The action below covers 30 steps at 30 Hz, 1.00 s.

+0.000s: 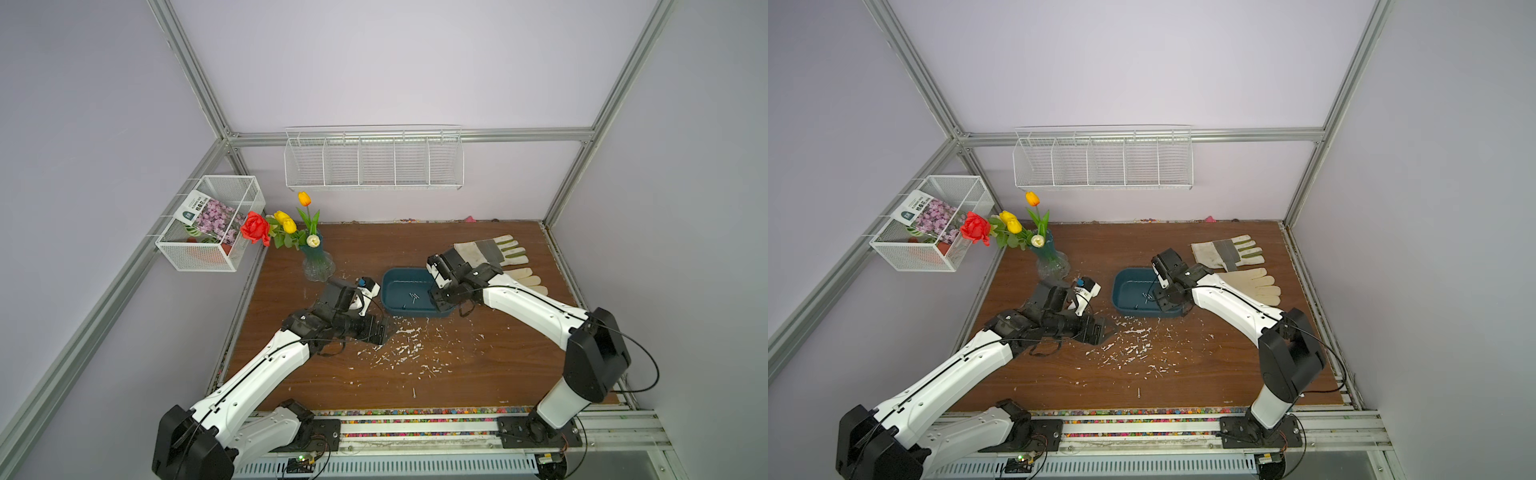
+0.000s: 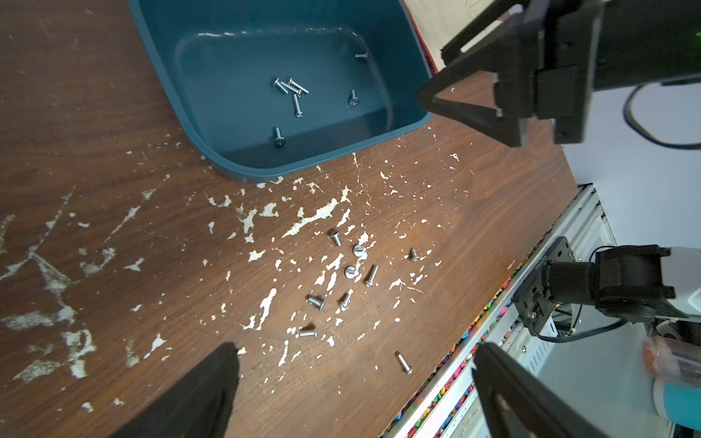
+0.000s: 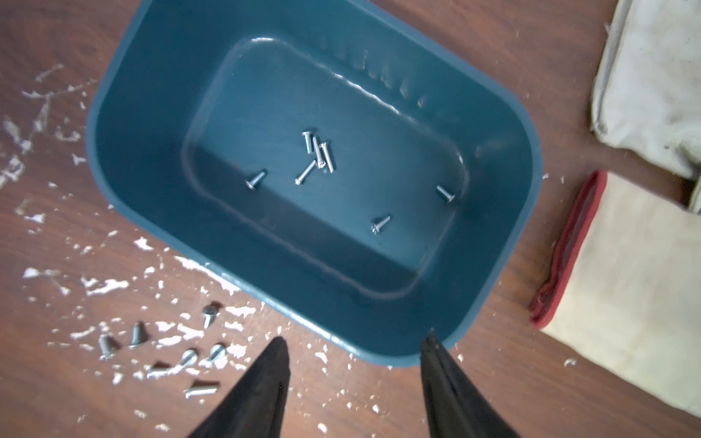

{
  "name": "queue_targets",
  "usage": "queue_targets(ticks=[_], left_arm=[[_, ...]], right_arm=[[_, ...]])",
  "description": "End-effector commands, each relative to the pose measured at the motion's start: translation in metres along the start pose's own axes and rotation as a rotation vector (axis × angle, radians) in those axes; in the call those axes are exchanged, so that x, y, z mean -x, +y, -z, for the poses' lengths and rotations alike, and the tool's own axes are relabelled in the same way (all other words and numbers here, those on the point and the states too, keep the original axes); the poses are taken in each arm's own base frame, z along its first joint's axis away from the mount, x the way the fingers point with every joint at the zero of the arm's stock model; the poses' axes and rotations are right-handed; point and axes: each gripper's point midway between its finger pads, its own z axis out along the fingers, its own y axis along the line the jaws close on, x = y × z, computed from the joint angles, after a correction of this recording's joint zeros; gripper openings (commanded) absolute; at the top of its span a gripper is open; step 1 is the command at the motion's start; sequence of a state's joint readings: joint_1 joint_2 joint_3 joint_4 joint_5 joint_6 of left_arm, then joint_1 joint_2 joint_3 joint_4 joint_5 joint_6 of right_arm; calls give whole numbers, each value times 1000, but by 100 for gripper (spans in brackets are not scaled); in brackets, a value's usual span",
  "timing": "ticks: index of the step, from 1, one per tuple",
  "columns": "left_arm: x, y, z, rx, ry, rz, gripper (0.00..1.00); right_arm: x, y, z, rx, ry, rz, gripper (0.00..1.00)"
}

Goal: Put the screws on the desktop into the storage box
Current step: Place the screw in the storage box, then pick up the screw from the center of the board.

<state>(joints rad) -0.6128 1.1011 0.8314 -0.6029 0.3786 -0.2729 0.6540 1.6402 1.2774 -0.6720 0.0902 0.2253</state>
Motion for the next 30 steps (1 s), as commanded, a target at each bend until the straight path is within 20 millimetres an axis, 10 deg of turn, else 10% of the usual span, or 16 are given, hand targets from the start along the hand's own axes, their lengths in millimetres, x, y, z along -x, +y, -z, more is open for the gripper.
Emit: queue_targets(ticks=[1, 5, 30], left_arm=[[-6, 6, -11, 47, 33, 38, 100], [-15, 9, -18, 74, 86, 77, 100], [-12, 13, -72, 147, 171, 123, 79]], right_arm=[[-5, 4, 7, 44, -29, -26, 82], [-14, 1, 13, 44, -44, -41, 98], [-52, -21, 44, -17, -112, -143, 98]])
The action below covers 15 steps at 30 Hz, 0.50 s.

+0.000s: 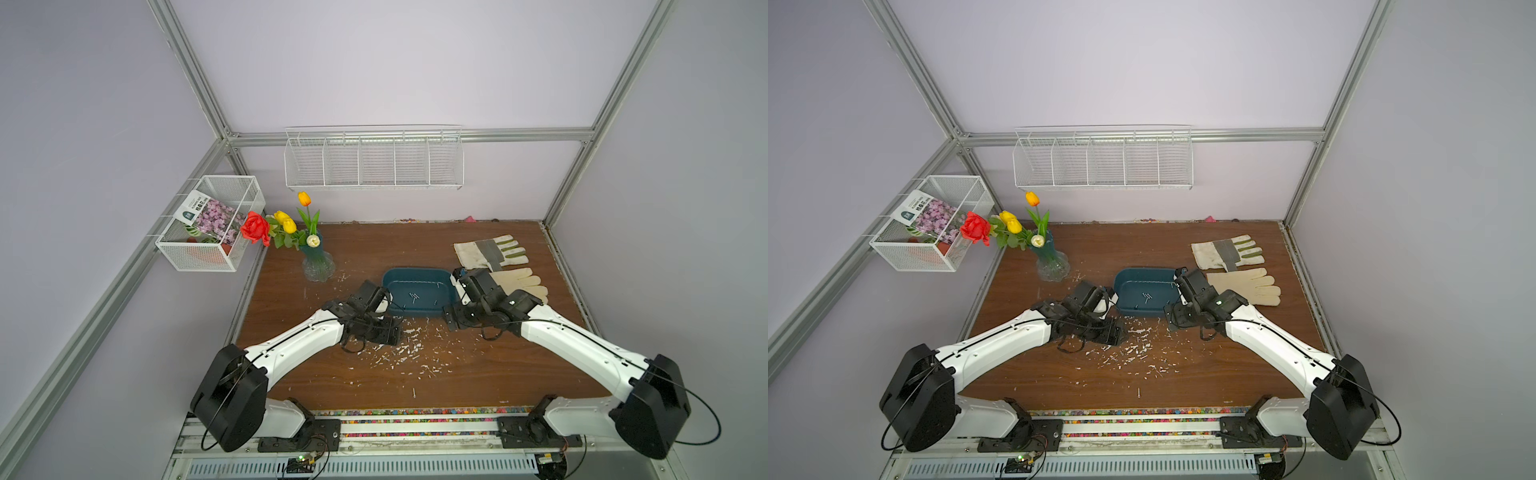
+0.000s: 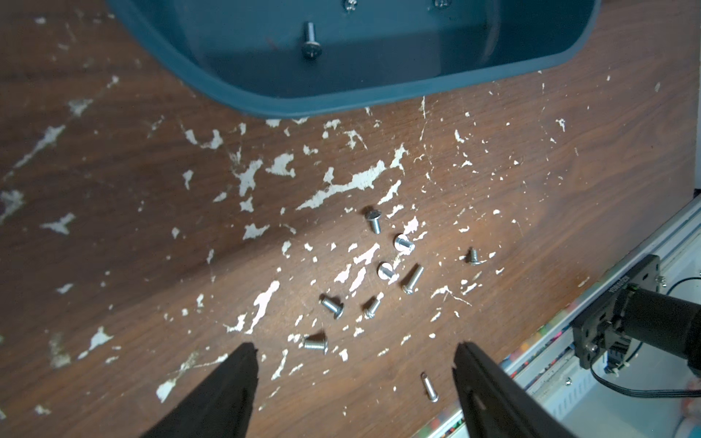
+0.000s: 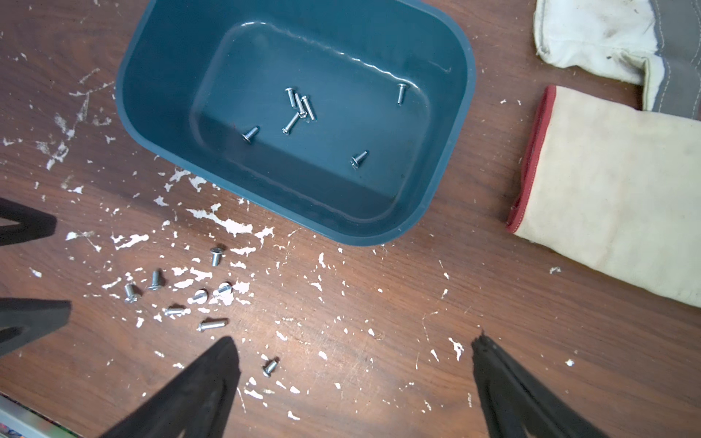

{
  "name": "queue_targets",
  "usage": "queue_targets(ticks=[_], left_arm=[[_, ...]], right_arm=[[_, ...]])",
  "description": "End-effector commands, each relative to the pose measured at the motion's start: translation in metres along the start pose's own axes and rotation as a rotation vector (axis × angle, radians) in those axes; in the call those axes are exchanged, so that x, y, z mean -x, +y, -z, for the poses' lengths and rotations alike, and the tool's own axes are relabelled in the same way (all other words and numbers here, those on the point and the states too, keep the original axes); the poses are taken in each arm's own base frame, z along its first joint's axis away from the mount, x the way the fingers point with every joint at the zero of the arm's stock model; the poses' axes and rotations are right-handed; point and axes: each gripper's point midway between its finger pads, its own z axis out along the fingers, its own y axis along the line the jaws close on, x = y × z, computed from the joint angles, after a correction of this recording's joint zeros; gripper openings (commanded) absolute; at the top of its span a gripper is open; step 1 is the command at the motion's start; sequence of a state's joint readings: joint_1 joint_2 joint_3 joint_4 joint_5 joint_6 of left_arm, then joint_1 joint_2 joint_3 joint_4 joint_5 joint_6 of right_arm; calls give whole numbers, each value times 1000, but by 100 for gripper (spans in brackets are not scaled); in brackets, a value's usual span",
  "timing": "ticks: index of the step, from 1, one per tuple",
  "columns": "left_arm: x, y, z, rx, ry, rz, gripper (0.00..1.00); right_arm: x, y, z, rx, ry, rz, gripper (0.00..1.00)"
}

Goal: Put the screws on the desktop into the storage box
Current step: Pick up the screw from the center of the board.

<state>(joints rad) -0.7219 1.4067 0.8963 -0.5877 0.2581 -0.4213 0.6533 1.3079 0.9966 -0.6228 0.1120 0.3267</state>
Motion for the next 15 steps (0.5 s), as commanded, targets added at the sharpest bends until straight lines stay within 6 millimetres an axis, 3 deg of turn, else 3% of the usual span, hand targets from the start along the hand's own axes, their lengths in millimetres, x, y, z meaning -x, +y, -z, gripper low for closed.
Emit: queue_targets(ticks=[1, 6, 12, 15], left_arm=[[13, -8, -4, 0, -29, -7, 77], [14, -16, -21, 12, 0, -18, 69], [14, -18, -36, 24, 24, -21, 48], [16, -19, -41, 25, 28, -22, 46]], right_arm=[[-3, -6, 0, -18, -10, -33, 98], [-4, -6, -1, -22, -4, -32, 98], [-5, -8, -1, -32, -3, -31, 98], [-6, -12, -2, -51, 1, -34, 98]])
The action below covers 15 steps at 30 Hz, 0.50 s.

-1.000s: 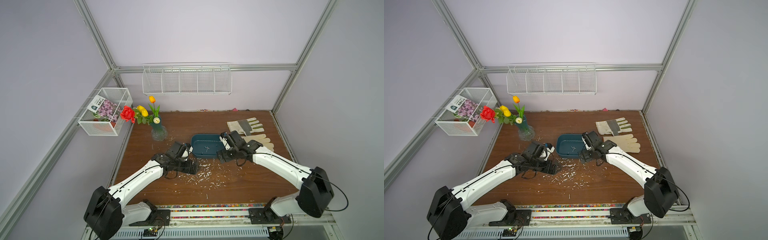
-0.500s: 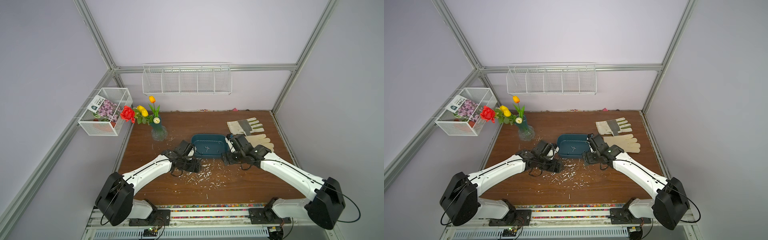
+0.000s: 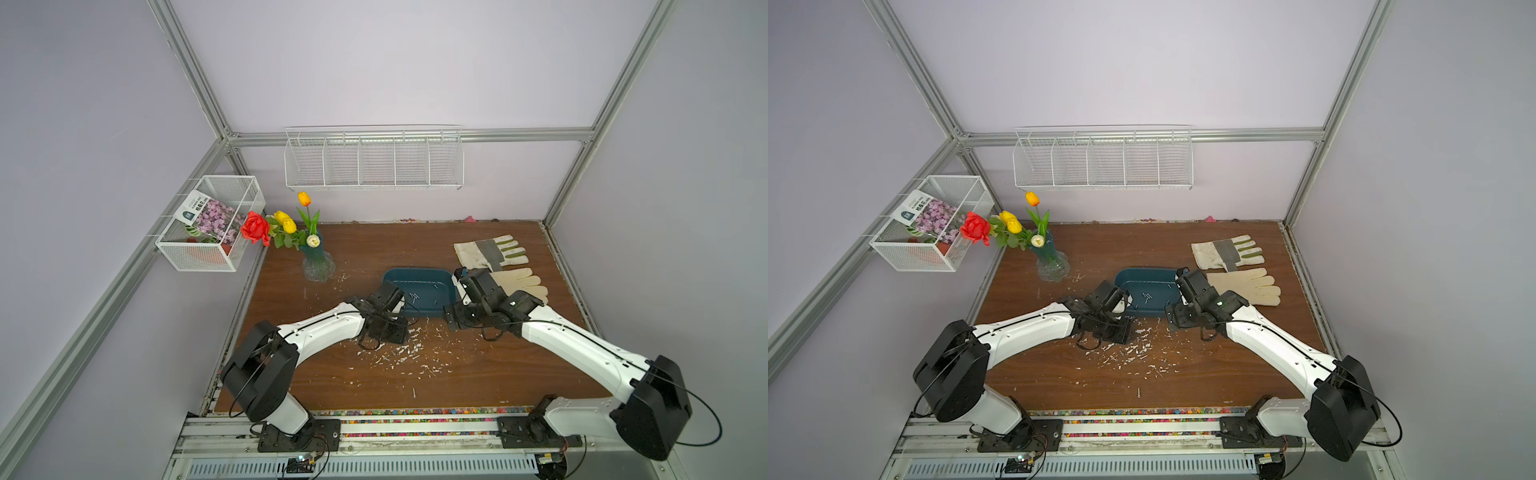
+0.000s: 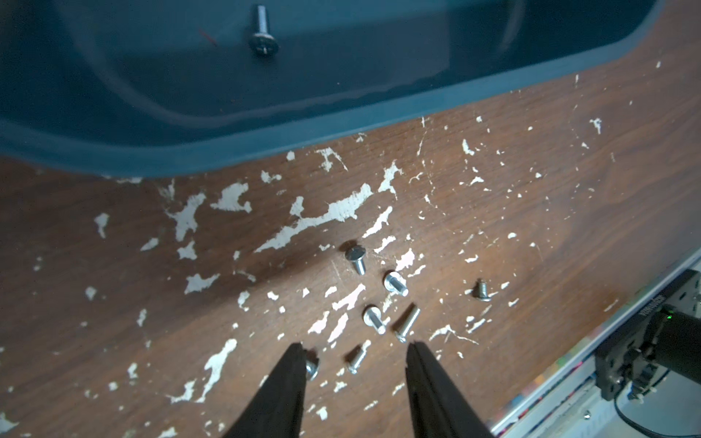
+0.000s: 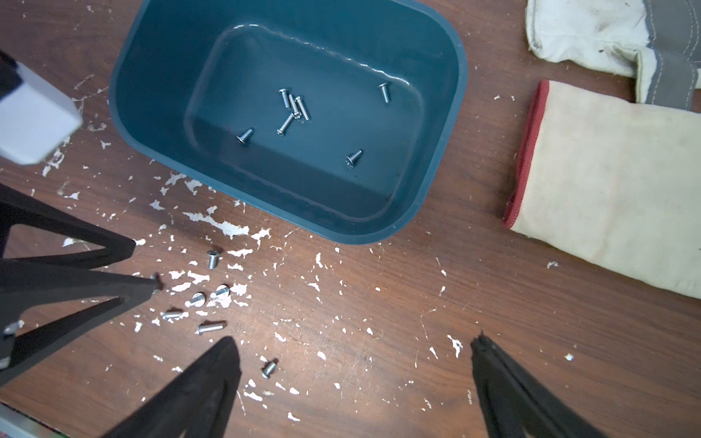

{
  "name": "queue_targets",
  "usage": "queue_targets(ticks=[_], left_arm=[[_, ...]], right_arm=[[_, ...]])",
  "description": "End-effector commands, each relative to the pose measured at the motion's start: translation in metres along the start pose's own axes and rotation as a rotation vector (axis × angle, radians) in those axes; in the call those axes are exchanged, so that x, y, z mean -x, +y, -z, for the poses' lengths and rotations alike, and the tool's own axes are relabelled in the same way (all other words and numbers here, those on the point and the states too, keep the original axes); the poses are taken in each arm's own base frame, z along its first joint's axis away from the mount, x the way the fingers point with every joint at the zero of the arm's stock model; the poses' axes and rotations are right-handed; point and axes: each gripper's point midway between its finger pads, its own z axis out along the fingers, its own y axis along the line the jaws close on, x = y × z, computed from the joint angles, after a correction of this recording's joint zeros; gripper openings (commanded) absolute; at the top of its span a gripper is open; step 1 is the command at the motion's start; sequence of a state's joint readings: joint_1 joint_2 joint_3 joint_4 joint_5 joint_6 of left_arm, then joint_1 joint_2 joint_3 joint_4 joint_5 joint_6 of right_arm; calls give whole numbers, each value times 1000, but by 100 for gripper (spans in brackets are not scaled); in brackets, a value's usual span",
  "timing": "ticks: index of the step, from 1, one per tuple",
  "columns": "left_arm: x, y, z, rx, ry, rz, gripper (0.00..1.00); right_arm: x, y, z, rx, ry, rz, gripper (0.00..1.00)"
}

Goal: Put the screws on the desktop into the storage box
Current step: Pick up the screw from the center of the board.

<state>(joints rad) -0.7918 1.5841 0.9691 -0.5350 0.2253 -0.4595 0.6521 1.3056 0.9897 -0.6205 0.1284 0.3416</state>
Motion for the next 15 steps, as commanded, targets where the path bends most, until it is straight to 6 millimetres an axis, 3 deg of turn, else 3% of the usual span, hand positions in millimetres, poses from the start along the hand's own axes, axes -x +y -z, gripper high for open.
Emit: queue_targets(ticks=[1, 12, 15], left_arm=[[12, -8, -2, -8, -28, -13, 45], [11, -14, -23, 2, 7, -26, 42], [12, -14, -26, 8, 8, -27, 36]], right_arm=[[-5, -10, -1, -41, 5, -22, 98], [-6, -20, 1, -55, 0, -77, 97], [-6, -18, 1, -47, 1, -77, 98]])
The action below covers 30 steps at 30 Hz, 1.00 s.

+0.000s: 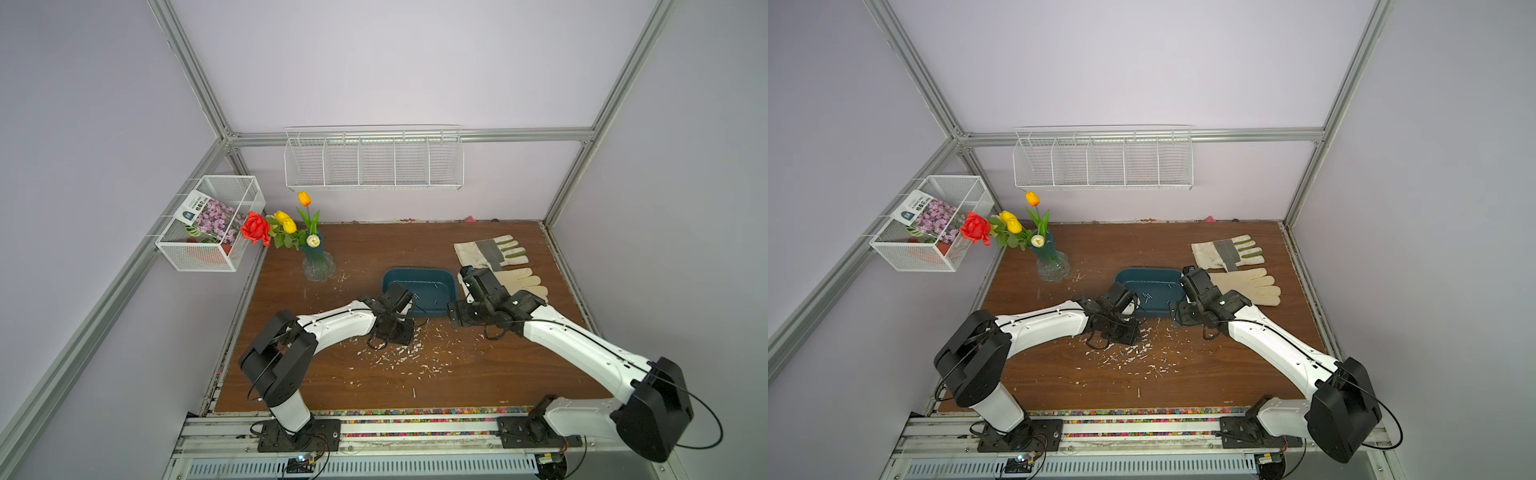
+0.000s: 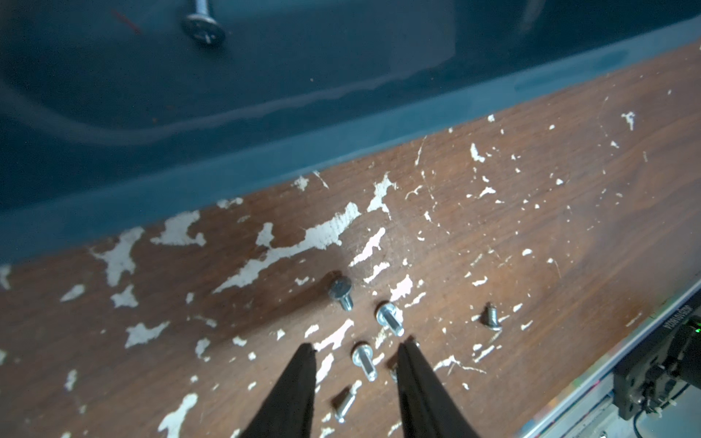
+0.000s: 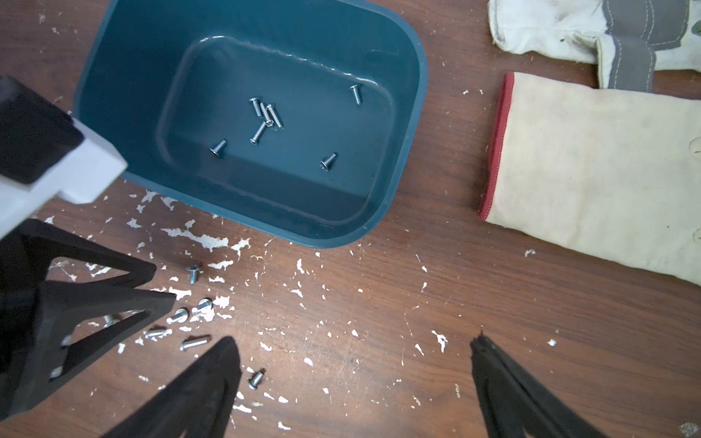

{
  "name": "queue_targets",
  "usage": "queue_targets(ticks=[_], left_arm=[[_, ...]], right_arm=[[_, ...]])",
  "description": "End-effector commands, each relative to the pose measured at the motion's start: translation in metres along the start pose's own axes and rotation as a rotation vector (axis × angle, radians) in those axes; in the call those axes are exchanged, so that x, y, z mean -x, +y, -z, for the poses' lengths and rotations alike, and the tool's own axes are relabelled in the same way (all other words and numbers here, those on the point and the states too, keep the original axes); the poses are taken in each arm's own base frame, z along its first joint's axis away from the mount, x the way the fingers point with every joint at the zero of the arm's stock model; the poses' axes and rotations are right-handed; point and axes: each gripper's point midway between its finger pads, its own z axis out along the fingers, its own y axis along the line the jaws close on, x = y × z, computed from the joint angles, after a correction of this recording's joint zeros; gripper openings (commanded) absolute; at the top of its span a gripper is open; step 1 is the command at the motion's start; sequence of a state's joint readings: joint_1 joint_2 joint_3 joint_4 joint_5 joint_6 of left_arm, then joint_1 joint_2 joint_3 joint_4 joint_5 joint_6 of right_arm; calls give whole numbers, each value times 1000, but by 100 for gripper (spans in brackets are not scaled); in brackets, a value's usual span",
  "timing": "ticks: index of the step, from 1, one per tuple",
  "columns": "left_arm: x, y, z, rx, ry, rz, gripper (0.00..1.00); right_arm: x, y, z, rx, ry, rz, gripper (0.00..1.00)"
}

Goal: Put the screws on the desktop into the storage box
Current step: Pick up the screw from the center of the board.

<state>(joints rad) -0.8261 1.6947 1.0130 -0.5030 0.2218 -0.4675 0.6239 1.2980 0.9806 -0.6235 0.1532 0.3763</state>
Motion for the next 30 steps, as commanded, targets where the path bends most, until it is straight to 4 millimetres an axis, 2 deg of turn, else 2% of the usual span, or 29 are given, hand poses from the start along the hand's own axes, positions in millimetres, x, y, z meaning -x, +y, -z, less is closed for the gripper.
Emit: queue_targets(ticks=[1, 25, 30], left_arm=[[13, -7, 1, -2, -32, -11, 34], [18, 3, -23, 105, -9, -26, 33], [16, 4, -26, 122, 11, -26, 29]], right_arm=[[-7, -4, 0, -7, 10, -18, 98], [-9, -4, -2, 1, 14, -18, 97], [-10, -4, -2, 2, 15, -18, 97]])
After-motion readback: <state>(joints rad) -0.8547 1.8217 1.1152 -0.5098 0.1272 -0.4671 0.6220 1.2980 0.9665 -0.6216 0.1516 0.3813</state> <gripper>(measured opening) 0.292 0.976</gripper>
